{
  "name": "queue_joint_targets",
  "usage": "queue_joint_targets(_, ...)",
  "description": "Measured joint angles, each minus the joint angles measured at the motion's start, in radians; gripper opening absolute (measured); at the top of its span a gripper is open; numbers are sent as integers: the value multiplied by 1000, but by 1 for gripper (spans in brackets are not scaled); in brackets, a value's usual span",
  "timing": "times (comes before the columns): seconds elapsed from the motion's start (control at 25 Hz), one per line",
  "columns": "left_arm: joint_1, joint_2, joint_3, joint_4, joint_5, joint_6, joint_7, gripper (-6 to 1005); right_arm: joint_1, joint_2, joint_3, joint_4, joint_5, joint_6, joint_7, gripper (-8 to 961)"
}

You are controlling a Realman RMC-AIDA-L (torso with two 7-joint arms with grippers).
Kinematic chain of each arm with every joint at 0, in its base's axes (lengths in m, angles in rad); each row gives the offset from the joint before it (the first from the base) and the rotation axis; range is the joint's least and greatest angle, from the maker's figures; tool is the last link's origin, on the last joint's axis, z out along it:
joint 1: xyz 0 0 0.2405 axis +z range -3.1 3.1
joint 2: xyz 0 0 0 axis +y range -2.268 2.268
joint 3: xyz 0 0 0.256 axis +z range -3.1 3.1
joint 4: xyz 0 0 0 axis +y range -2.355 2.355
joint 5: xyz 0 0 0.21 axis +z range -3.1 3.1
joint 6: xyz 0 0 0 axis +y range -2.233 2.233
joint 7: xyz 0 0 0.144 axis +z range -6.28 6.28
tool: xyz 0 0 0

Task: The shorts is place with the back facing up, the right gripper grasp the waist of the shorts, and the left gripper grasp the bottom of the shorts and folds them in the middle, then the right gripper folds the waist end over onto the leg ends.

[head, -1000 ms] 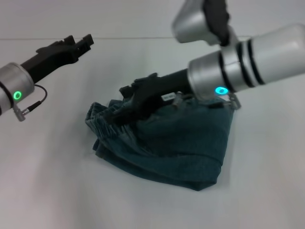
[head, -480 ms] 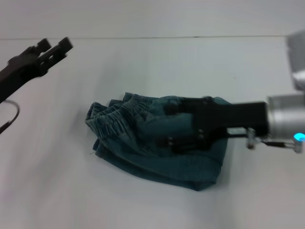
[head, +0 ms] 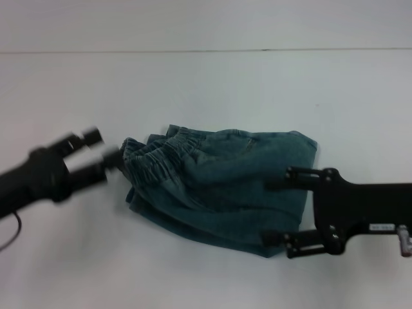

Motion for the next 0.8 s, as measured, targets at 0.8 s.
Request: queue_joint_targets(0.8,-29,-6,37,8,132,104,6,861,30,2,49,9,-94,-20,36,915)
